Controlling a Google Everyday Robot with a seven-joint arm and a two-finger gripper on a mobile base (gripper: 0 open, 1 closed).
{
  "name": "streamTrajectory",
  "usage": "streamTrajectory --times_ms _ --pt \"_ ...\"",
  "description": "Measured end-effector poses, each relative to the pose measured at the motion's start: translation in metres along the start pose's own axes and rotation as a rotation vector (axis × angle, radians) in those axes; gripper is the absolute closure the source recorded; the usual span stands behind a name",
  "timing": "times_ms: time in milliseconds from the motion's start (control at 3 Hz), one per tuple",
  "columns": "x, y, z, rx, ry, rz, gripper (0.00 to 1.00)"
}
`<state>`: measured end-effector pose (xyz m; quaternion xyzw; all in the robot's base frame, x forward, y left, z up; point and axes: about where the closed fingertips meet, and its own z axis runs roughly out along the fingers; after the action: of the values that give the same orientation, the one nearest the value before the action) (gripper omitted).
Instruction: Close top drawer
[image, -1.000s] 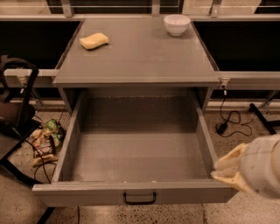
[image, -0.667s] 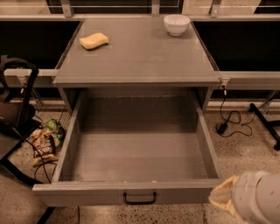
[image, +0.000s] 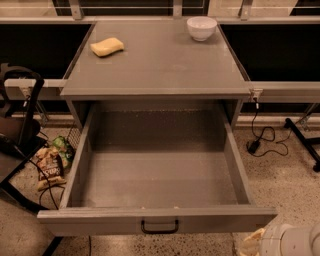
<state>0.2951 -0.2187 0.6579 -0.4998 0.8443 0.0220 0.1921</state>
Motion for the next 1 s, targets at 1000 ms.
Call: streamTrajectory --times_ms 1000 --pt "-0.054 0.000 0.116 0.031 -0.225 -0.223 1.00"
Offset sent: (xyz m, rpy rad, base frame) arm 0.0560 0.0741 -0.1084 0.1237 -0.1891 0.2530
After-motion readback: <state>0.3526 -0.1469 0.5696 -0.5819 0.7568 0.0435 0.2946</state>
